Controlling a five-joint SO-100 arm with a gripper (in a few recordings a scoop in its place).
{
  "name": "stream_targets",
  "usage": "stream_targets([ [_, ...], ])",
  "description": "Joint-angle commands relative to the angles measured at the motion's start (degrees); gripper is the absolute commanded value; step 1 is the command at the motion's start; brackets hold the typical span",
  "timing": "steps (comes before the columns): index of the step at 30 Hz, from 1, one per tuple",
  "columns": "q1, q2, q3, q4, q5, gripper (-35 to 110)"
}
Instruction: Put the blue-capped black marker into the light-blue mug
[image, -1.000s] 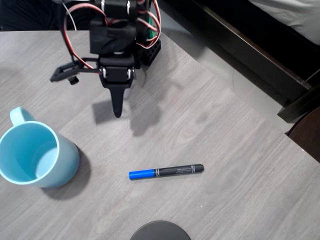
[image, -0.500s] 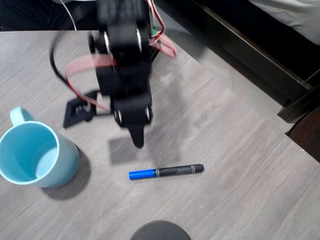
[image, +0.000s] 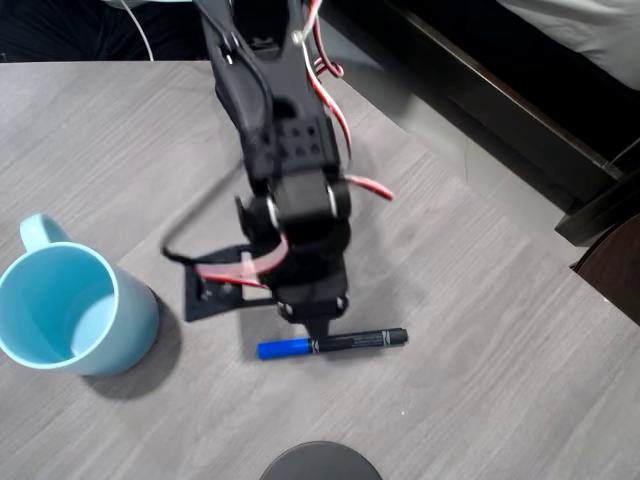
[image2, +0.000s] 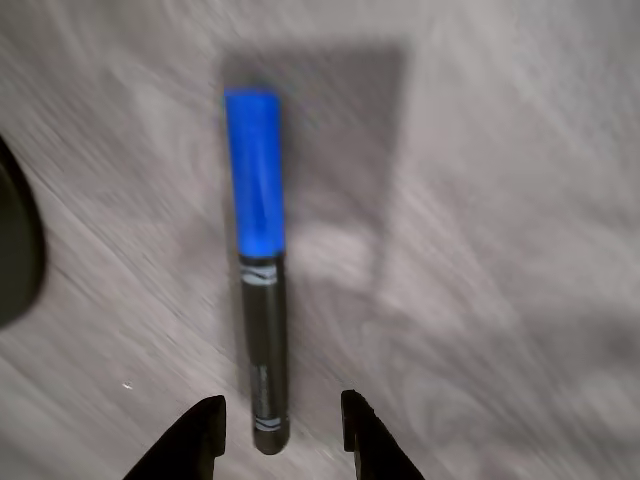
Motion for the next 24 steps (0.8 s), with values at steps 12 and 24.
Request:
stream_targets([
  [12, -0.35, -14.41, -9.58, -1.93, 1.32, 18],
  [24, 0.7, -17.84, -13.62, -1.05, 1.49, 0],
])
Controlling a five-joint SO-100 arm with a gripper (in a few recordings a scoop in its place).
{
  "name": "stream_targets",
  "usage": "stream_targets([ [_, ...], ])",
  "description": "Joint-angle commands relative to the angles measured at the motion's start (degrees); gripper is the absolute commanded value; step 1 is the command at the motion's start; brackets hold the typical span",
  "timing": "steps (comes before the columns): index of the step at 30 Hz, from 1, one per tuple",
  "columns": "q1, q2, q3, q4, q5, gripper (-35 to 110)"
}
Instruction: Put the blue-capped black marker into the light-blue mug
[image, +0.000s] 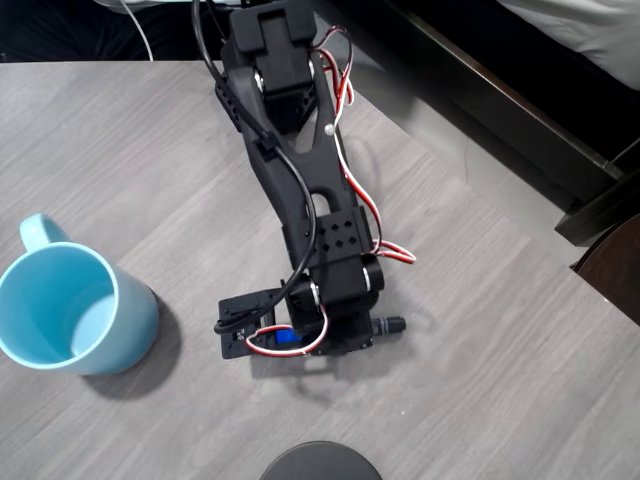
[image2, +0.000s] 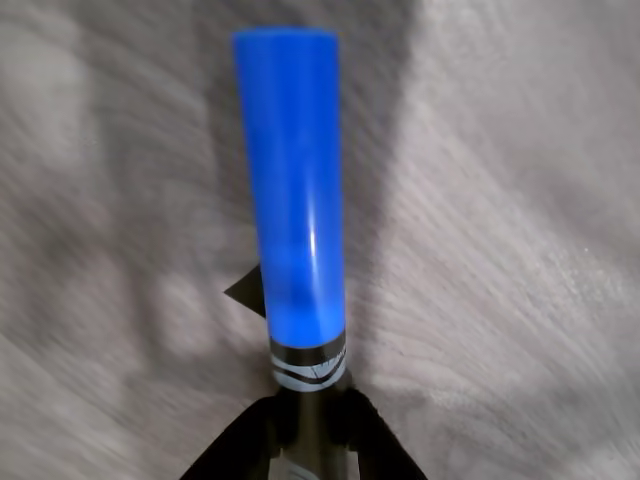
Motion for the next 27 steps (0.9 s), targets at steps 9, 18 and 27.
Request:
stream_targets([
  [9, 3.16, 10.81, -5.54, 7.82, 0.35, 0],
  [18, 6.33, 24.26, -8.09, 12.83, 3.69, 0],
  [27, 22.85, 36.83, -8.44, 11.34, 10.81, 0],
])
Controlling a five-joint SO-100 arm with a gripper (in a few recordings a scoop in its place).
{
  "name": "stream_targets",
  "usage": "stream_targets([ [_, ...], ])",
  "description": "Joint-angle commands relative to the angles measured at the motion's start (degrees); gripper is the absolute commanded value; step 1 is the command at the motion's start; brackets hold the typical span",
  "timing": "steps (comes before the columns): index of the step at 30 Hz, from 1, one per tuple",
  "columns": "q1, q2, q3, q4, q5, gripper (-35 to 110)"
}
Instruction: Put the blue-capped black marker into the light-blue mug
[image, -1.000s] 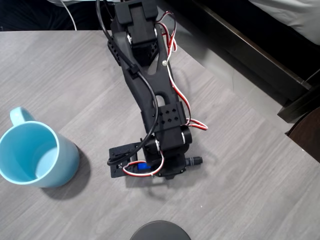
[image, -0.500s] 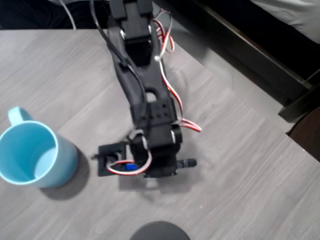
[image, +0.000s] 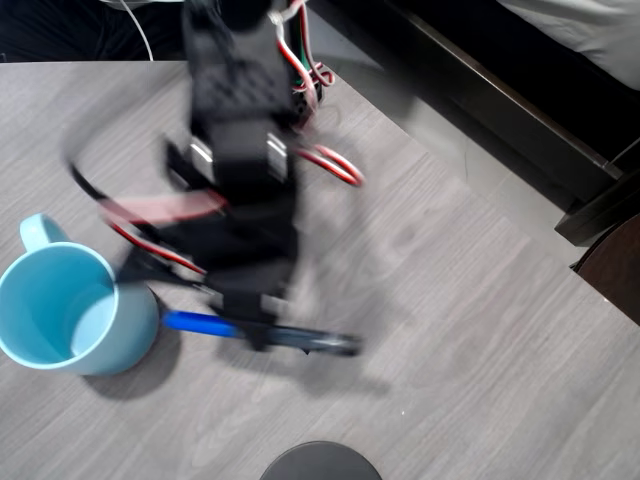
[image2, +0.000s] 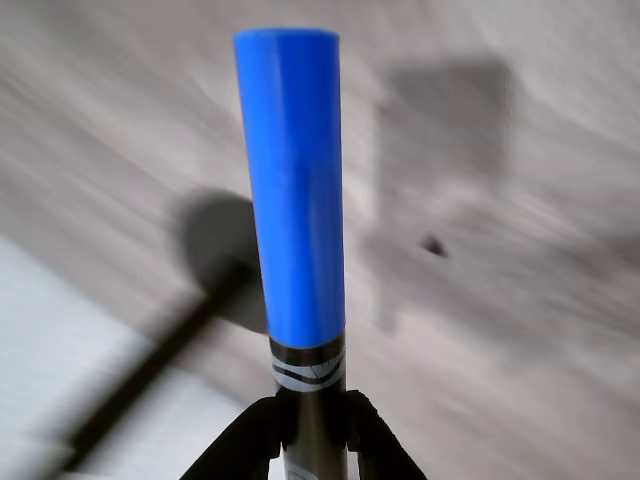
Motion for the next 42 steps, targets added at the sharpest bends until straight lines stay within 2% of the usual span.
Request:
stream_targets([
  [1, 6.94, 5.89, -2.29, -1.67, 2.46, 0],
  [7, 18.37, 8.44, -1.93, -4.57, 7.29, 0],
  [12, 23.29, 8.61, 2.9, -10.28, 16.26, 0],
  [17, 22.24, 8.09, 8.44, -18.72, 23.03, 0],
  [23, 18.54, 5.01, 8.88, -20.92, 31.03, 0],
  [27, 18.02, 6.24, 13.54, -26.98, 35.16, 0],
  [40, 21.27, 4.13, 15.12, -27.33, 36.91, 0],
  [42, 20.74, 2.81, 15.29, -27.42, 35.42, 5],
])
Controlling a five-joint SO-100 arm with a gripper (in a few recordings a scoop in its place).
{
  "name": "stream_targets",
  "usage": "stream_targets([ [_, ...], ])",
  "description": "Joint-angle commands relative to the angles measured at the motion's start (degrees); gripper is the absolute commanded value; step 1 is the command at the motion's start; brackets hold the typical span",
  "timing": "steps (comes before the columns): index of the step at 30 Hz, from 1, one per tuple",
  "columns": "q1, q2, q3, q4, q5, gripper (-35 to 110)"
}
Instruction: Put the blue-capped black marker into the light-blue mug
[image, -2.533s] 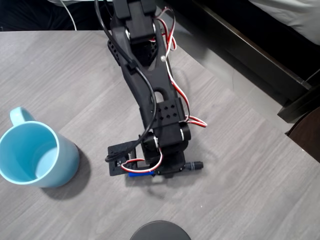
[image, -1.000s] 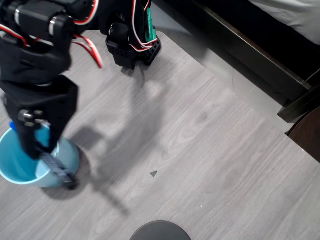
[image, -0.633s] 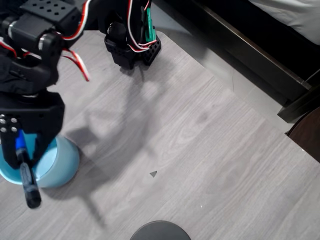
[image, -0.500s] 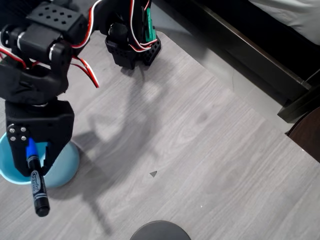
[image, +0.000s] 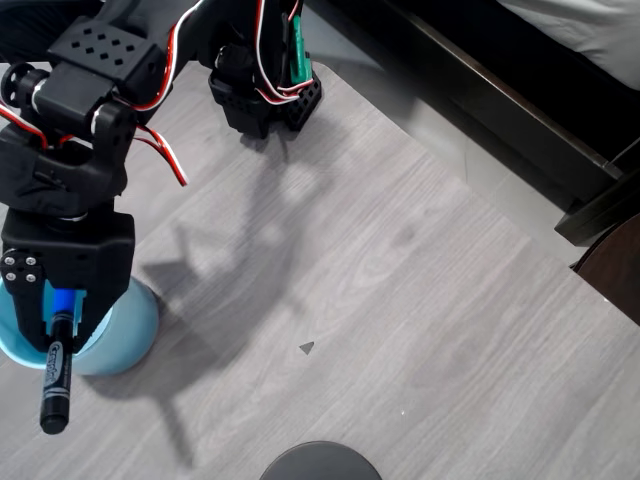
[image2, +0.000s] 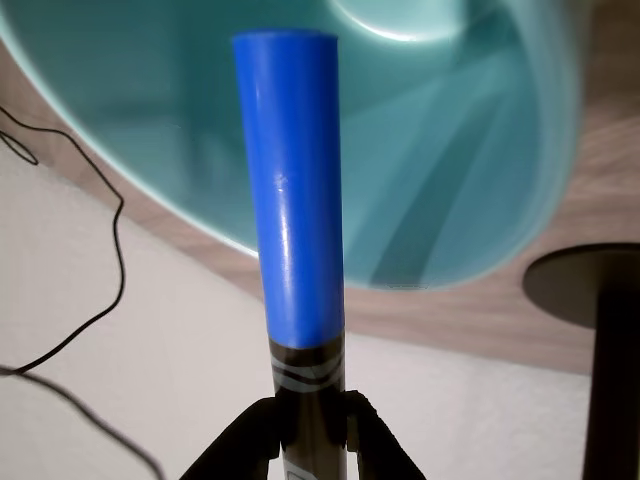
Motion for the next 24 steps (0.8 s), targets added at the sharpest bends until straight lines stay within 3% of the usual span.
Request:
stream_targets([
  [1, -0.26, -1.23, -0.26, -0.97, -2.11, 8],
  [12, -1.49, -2.46, -0.44, -1.49, -2.9, 10],
  [15, -1.41, -1.23, -0.18, -2.02, -2.55, 18],
  [24, -2.99, 4.04, 0.18, -1.32, -7.21, 13],
])
